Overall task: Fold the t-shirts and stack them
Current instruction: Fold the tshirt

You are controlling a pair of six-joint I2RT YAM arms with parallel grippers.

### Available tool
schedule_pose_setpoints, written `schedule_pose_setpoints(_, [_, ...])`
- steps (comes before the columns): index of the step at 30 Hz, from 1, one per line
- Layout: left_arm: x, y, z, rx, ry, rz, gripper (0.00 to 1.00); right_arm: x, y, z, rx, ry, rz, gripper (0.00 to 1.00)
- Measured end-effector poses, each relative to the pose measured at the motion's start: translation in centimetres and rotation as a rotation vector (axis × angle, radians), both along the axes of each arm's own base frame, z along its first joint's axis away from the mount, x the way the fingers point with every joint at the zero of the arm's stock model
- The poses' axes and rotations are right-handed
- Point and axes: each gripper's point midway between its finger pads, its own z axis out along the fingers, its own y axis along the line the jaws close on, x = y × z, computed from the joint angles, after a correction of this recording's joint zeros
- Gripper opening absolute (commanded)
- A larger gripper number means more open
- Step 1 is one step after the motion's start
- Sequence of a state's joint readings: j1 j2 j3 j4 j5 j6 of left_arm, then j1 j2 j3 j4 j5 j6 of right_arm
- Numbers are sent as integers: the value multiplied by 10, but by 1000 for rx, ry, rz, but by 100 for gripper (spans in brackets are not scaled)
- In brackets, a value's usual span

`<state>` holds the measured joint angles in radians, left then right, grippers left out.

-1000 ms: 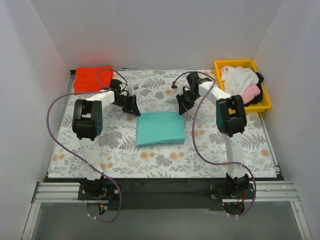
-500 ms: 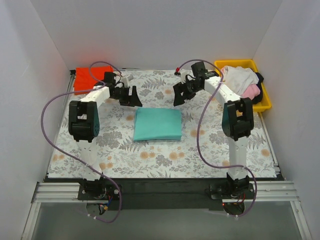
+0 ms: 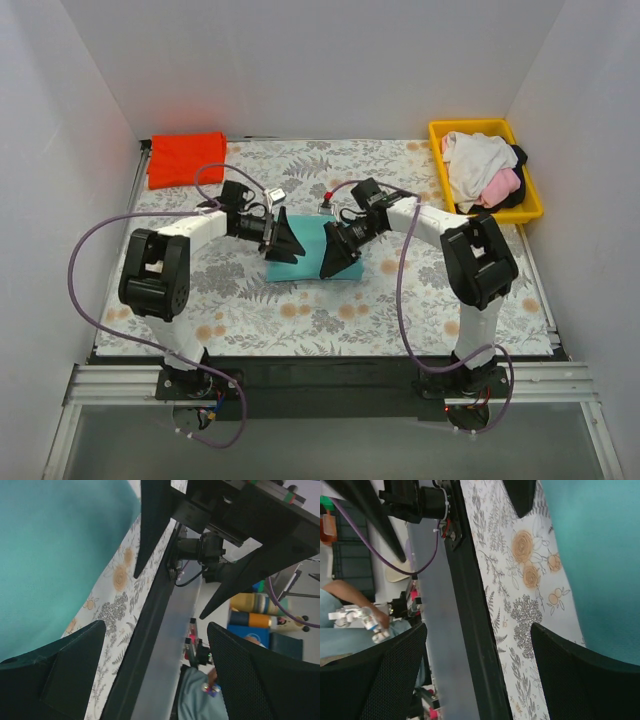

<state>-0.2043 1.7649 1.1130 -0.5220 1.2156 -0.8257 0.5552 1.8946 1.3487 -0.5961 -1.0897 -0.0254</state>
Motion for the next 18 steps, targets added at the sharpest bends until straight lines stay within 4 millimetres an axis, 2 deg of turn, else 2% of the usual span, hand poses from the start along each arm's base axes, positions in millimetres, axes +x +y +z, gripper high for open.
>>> schedule_pose_setpoints(2, [-14,-7,-14,8,81,-22,81,-7,1,-19,-27,79,2,91])
schedule_pose_setpoints(4, [-19,-9,-28,20,144,-22,81,-1,-1,-37,-46,124,-20,91])
schedule_pose_setpoints(9, [-19,7,-76,67,310,48,80,13,-18,-79,-93,221,-97,90])
schedule_pose_setpoints(10, [-18,12,-84,49,342,58,80,13,-21,-82,-85,263,-107,90])
schedule_pose_setpoints(14, [-6,23,-84,17,332,97,80,16,-27,-81,-56,309,-129,90])
schedule_pose_setpoints(18, [-2,27,-86,31,314,110,80,17,-35,-82,-51,329,-156,91])
